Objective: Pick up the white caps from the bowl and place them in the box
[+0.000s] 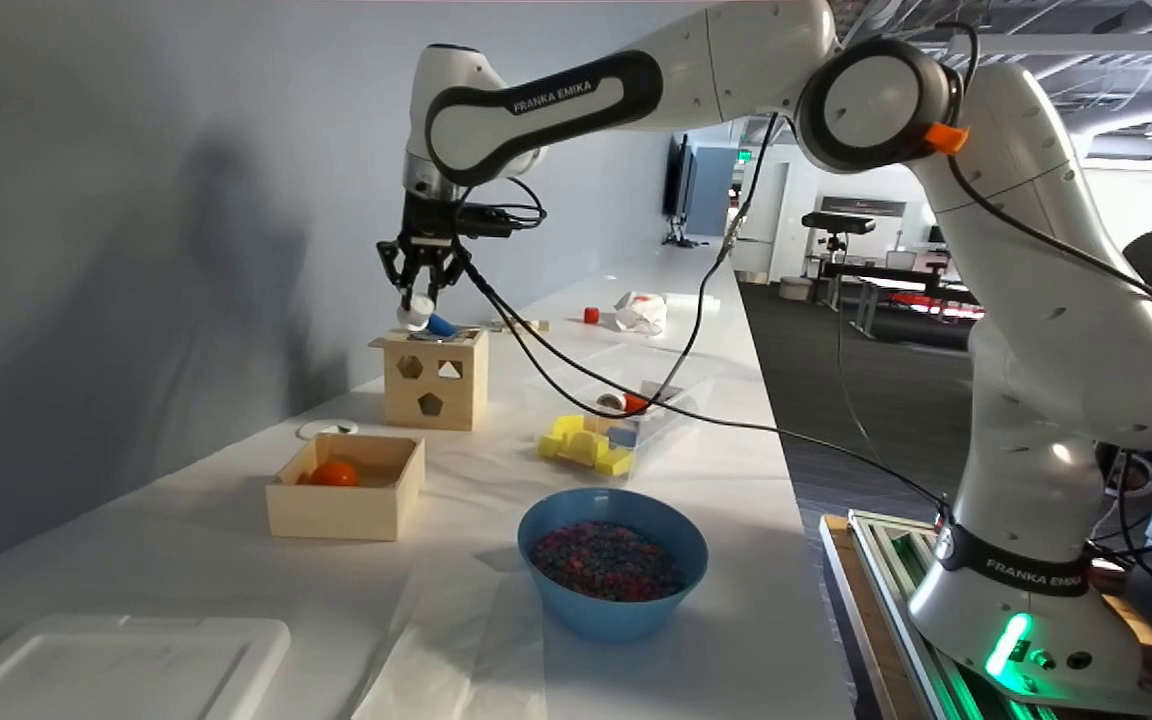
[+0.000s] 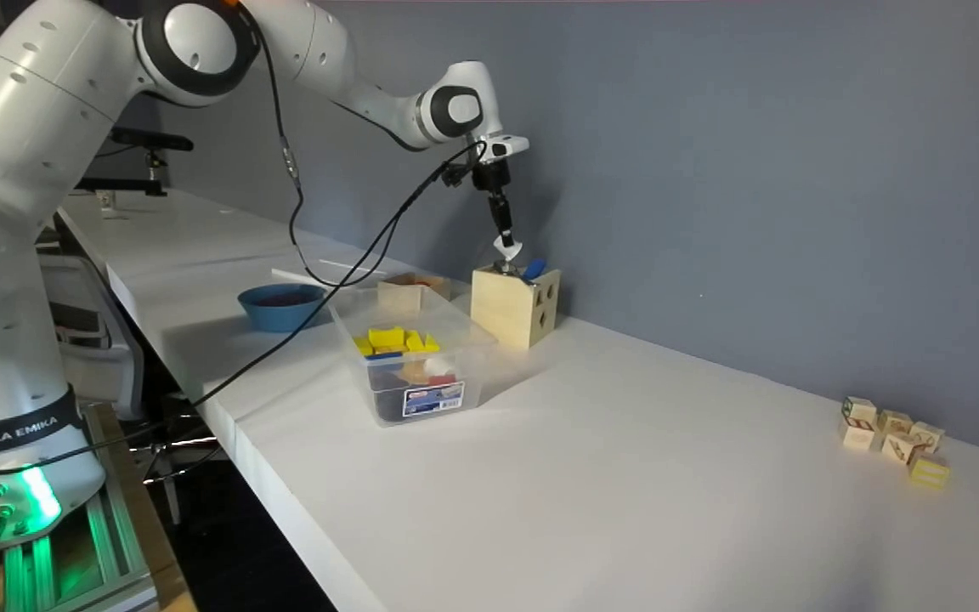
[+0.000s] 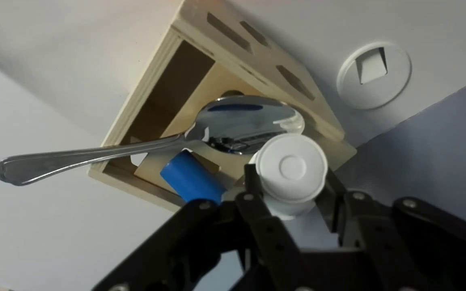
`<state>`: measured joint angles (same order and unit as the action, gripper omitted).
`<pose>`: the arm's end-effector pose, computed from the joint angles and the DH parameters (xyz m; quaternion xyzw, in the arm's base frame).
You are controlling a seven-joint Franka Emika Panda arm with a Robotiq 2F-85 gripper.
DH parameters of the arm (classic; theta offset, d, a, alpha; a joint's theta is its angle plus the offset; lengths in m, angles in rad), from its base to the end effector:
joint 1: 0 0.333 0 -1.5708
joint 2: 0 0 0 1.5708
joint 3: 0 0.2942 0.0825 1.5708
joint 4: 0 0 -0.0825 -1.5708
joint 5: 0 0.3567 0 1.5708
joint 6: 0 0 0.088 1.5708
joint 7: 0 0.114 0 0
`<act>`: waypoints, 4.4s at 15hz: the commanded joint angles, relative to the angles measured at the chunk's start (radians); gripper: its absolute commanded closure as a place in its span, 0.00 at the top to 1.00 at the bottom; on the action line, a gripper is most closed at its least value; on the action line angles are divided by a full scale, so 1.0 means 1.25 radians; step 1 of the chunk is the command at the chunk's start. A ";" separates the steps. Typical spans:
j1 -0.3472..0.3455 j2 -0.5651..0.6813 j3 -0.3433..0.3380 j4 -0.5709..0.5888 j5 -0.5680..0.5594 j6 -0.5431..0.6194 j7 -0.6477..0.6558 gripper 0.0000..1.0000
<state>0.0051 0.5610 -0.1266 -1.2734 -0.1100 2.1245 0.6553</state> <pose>0.7054 -0.0705 0.4438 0.9255 -0.3397 0.1626 0.0408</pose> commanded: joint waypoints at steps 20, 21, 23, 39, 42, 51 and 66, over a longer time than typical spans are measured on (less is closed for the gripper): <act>0.041 -0.118 -0.057 -0.090 -0.072 -0.005 0.129 1.00; 0.045 -0.142 -0.058 -0.106 -0.097 -0.033 0.116 1.00; 0.040 -0.204 -0.050 -0.172 -0.146 -0.084 0.042 1.00; -0.061 -0.367 -0.042 -0.623 -0.030 -0.044 0.008 1.00; -0.083 -0.340 -0.049 -0.657 0.027 0.066 0.058 1.00; -0.137 -0.415 -0.077 -0.763 0.067 0.257 -0.049 1.00; -0.145 -0.482 -0.060 -0.772 0.065 0.206 -0.323 1.00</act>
<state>-0.1607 -0.0623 -0.2056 -2.2568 -0.0459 2.3542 0.3017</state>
